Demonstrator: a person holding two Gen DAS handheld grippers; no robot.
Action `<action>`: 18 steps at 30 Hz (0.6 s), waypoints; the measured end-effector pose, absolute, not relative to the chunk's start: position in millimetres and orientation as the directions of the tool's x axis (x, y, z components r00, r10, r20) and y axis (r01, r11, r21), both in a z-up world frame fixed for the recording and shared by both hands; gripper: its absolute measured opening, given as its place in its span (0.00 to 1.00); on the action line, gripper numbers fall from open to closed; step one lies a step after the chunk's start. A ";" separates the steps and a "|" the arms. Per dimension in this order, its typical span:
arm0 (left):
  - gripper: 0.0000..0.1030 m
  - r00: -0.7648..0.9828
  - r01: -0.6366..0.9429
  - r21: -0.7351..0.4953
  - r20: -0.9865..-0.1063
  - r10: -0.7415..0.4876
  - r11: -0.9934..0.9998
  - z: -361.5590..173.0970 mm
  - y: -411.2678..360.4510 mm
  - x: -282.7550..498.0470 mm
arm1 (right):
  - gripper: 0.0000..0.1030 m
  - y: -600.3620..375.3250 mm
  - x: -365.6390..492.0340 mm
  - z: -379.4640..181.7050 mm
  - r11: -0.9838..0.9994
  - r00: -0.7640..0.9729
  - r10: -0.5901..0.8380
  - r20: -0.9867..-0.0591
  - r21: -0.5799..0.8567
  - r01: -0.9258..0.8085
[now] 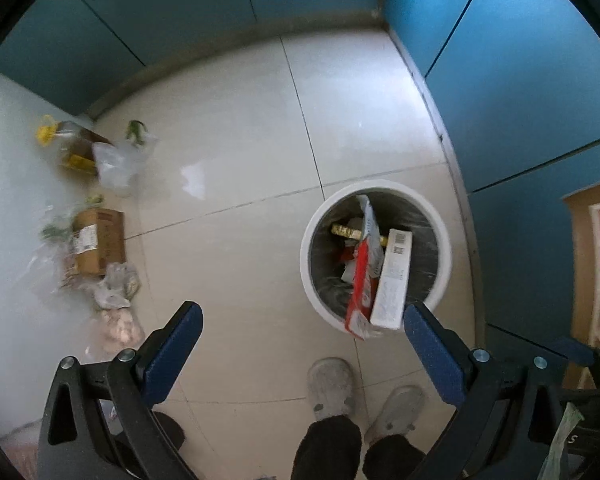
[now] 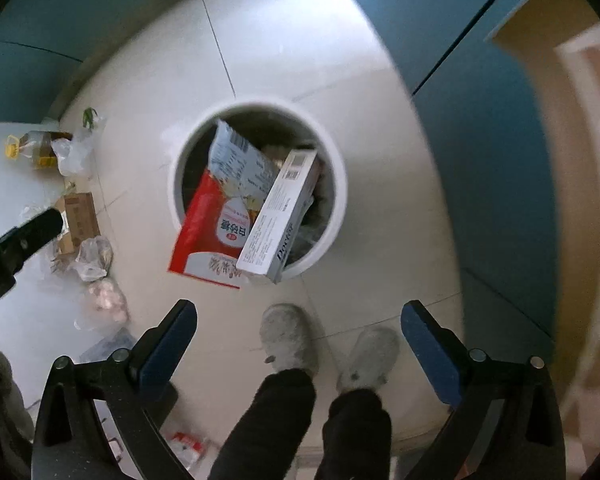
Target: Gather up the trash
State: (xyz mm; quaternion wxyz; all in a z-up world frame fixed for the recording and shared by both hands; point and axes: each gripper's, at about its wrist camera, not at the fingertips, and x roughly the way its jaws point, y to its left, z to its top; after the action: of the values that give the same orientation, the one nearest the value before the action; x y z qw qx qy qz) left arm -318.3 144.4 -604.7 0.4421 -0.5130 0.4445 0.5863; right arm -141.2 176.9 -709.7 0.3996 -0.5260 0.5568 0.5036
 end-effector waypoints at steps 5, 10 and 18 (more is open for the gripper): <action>1.00 -0.090 -0.965 0.049 -0.985 0.148 -0.258 -519.4 103.8 -299.2 | 1.00 154.3 -123.9 -612.1 -0.096 -0.107 -0.052 -0.993 0.112 -0.989; 1.00 -0.105 -0.956 0.037 -0.970 0.220 -0.289 -437.1 64.3 -280.4 | 1.00 125.8 -100.9 -508.1 -0.136 -0.122 0.062 -0.991 0.112 -0.984; 1.00 -0.110 -0.943 -0.007 -0.937 0.331 -0.331 -310.3 -4.0 -249.4 | 1.00 70.3 -64.5 -343.7 -0.212 -0.204 0.190 -0.960 0.163 -0.964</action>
State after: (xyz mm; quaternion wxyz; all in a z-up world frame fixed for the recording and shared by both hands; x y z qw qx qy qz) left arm -249.4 -4.0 -310.3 0.4764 -0.4672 0.3277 0.6689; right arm -64.5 70.3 -343.7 0.4501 -0.4420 0.4377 0.6406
